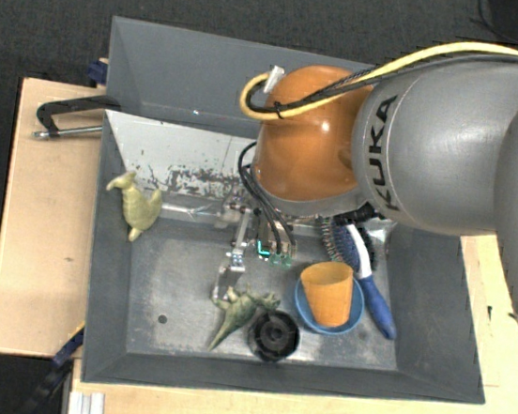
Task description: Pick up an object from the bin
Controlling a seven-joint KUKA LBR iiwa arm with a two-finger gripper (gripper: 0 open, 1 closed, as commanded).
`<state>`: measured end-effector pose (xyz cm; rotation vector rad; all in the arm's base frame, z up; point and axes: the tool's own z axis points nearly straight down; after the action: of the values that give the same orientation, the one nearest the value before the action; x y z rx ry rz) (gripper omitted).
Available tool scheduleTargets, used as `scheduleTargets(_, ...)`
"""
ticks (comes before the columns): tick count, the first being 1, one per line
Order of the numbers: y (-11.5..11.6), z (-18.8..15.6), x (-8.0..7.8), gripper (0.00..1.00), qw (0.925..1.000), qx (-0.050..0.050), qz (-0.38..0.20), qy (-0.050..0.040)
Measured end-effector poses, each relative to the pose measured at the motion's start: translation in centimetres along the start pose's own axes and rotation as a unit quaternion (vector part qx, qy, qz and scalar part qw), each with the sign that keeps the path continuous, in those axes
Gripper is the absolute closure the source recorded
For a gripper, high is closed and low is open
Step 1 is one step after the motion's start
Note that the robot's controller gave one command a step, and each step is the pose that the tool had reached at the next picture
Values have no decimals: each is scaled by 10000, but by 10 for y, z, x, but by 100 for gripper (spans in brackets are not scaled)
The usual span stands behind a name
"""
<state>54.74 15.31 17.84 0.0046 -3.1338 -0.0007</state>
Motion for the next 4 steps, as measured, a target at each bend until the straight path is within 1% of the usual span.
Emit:
scheduleTargets(1, -73, 76, 42, 0, 9986, 17, 528, 3)
scheduleTargets(2, -69, 71, 38, 100, 9987, -9, 500, -57)
scheduleTargets(3, -119, 87, 53, 100, 9998, -24, 154, -87)
scheduleTargets(4, -135, -57, 44, 100, 9914, 13, -1302, -104)
